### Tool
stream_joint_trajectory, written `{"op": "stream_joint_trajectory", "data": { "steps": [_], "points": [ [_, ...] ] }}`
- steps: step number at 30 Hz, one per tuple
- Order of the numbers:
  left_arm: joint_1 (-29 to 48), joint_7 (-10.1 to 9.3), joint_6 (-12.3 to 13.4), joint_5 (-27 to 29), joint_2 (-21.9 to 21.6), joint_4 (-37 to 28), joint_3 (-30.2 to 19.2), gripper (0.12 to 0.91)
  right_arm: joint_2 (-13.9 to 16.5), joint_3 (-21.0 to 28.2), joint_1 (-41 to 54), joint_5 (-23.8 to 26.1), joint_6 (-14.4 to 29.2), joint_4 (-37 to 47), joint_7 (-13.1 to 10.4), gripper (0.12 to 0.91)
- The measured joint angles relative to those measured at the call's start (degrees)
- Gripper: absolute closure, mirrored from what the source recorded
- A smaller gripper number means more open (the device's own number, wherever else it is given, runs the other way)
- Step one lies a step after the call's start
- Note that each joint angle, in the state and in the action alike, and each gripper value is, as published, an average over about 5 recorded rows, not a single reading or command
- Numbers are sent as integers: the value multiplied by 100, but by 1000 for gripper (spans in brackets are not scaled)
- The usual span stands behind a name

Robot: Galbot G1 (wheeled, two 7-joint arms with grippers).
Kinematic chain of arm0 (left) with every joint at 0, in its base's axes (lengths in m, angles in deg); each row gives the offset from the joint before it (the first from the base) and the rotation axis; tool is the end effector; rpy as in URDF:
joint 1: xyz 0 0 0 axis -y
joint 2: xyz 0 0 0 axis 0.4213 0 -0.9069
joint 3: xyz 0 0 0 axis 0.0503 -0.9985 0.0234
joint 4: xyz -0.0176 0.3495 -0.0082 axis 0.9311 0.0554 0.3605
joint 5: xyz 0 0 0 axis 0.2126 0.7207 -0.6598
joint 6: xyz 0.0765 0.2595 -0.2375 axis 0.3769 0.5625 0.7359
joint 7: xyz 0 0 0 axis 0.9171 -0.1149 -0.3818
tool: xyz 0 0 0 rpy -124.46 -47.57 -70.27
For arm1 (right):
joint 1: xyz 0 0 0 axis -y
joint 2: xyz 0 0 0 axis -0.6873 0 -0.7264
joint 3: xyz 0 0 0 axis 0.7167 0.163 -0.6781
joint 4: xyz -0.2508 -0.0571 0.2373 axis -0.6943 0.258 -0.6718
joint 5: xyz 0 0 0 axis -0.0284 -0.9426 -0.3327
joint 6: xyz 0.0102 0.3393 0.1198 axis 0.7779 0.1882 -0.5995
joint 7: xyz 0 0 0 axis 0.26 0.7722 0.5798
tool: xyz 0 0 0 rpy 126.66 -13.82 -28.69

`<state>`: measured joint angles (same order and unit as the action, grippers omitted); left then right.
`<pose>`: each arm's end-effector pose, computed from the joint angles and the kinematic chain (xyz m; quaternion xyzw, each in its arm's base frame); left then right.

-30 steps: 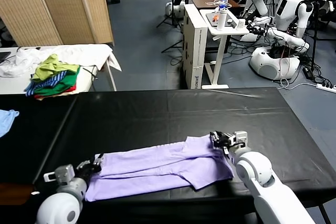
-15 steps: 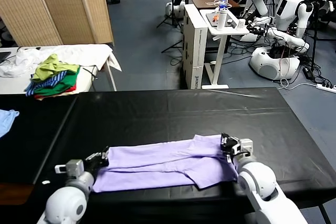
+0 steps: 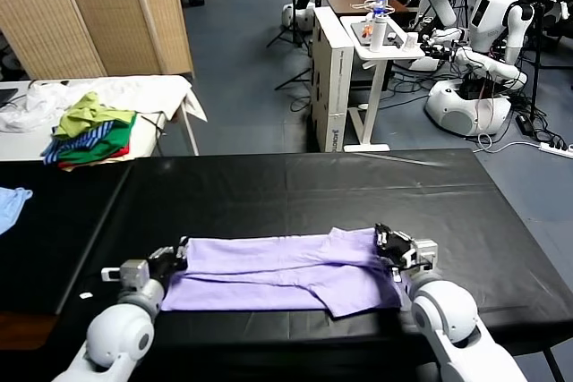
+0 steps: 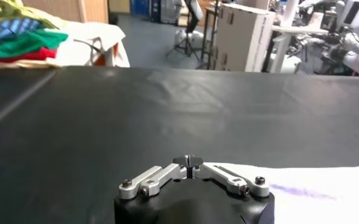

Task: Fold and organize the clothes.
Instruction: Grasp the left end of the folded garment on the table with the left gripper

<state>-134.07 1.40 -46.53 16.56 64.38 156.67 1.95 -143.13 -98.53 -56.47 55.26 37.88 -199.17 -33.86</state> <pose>0.2510 0.0915 -0.2862 0.0040 -0.9754 0.0062 0.2202 0.2907 -0.0648 -0.2617 0.0741 -0.9762 0.0107 0.2034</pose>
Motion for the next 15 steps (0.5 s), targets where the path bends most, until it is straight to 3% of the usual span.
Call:
{"op": "stream_joint_trajectory", "data": {
  "steps": [3, 5, 7, 15],
  "points": [
    [-212, -4, -15, -18, 7, 202, 176, 304, 114, -171, -127, -108, 5, -139, 24, 254],
    [-365, -5, -53, -83, 36, 357, 303, 198, 173, -292, -226, -170, 8, -234, 39, 169],
    [-529, -7, -104, -168, 92, 513, 428, 144, 210, -414, -336, -208, 28, -328, 77, 135],
    [-1065, 68, -123, -272, 373, 768, 708, 123, 247, -699, -646, -202, 126, -500, 167, 118]
  ]
}}
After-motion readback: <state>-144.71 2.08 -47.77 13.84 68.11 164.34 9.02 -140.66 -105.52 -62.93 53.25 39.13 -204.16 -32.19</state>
